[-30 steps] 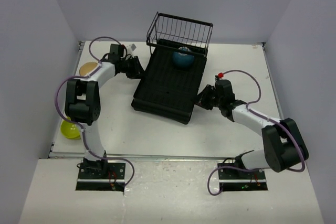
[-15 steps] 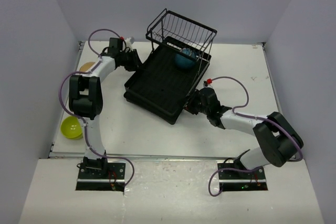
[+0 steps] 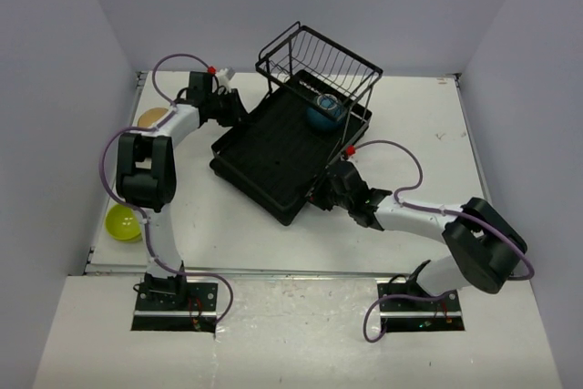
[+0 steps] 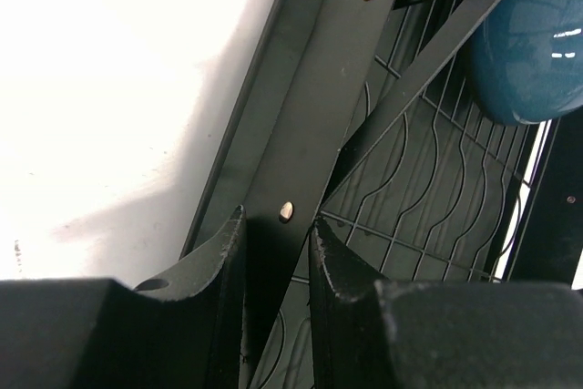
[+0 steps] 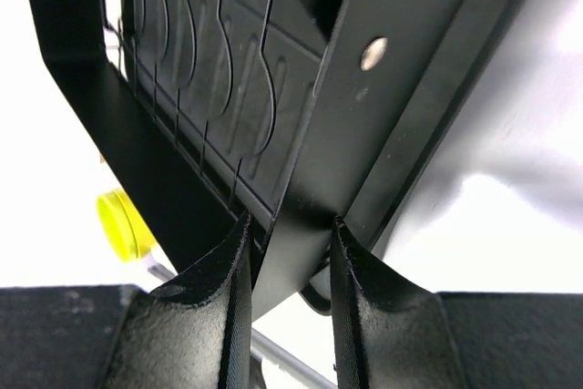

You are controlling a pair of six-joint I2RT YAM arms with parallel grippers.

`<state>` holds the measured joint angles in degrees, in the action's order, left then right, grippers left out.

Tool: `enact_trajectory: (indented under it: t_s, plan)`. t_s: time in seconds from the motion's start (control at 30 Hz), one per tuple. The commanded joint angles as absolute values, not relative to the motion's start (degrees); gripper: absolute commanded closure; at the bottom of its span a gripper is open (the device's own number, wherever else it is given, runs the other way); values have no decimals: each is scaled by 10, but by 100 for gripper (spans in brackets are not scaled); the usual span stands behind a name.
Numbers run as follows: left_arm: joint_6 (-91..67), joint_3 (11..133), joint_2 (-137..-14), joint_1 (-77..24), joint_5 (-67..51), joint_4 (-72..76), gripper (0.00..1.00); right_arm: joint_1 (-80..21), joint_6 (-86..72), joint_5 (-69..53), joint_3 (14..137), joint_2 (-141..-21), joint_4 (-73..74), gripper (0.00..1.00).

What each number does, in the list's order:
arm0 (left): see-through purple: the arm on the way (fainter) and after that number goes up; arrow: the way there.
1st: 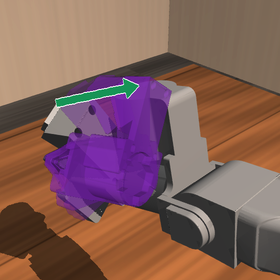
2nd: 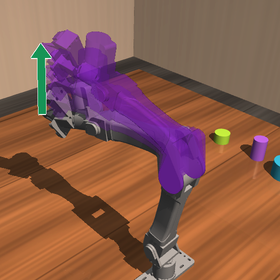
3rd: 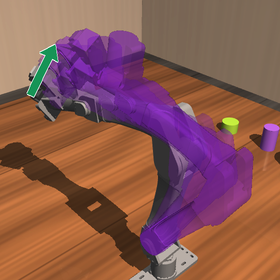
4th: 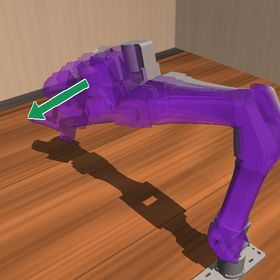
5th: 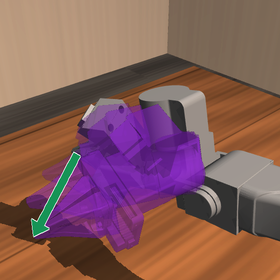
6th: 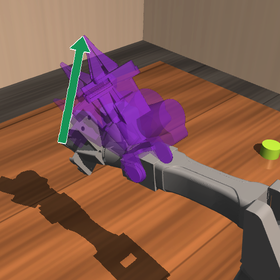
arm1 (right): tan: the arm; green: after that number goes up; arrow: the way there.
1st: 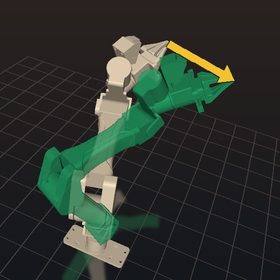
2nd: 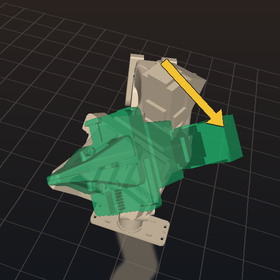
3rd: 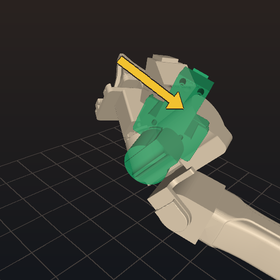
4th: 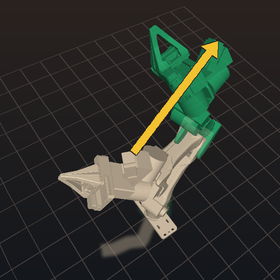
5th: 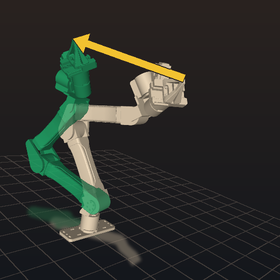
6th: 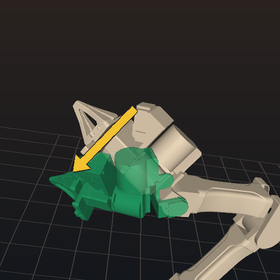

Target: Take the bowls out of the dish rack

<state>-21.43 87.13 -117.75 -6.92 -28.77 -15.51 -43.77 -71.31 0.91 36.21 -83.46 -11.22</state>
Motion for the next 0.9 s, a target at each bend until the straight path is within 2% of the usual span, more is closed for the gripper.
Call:
enact_trajectory:
  t_s: [0.0, 0.17, 0.2, 0.23, 0.27, 0.4, 0.47, 0.5, 0.67, 0.77, 0.87]
  plan:
    - [-251, 837, -1263, -98, -255, -245, 73, -569, -682, -226, 319, -870, 55, 100]
    - [-243, 855, -1269, -98, -261, -249, 72, -590, -679, -203, 334, -865, 81, 100]
    - [-240, 858, -1268, -98, -262, -248, 72, -589, -674, -186, 342, -856, 91, 97]
    - [-239, 859, -1266, -98, -261, -249, 71, -589, -661, -176, 350, -850, 118, 91]
    - [-238, 860, -1258, -98, -253, -248, 71, -590, -653, -165, 369, -843, 133, 76]
    - [-236, 860, -1224, -97, -224, -250, 64, -588, -614, -119, 425, -814, 206, 56]
    - [-235, 863, -1201, -95, -213, -248, 58, -587, -597, -90, 459, -807, 247, 53]
    - [-233, 866, -1193, -95, -209, -248, 51, -587, -594, -77, 467, -801, 261, 53]
    - [-229, 889, -1161, -85, -205, -259, 51, -584, -592, -61, 494, -784, 289, 43]
    - [-236, 893, -1147, -76, -201, -260, 49, -583, -591, -54, 504, -779, 311, 42]
    - [-239, 886, -1128, -64, -193, -248, 42, -579, -586, -46, 512, -770, 323, 40]
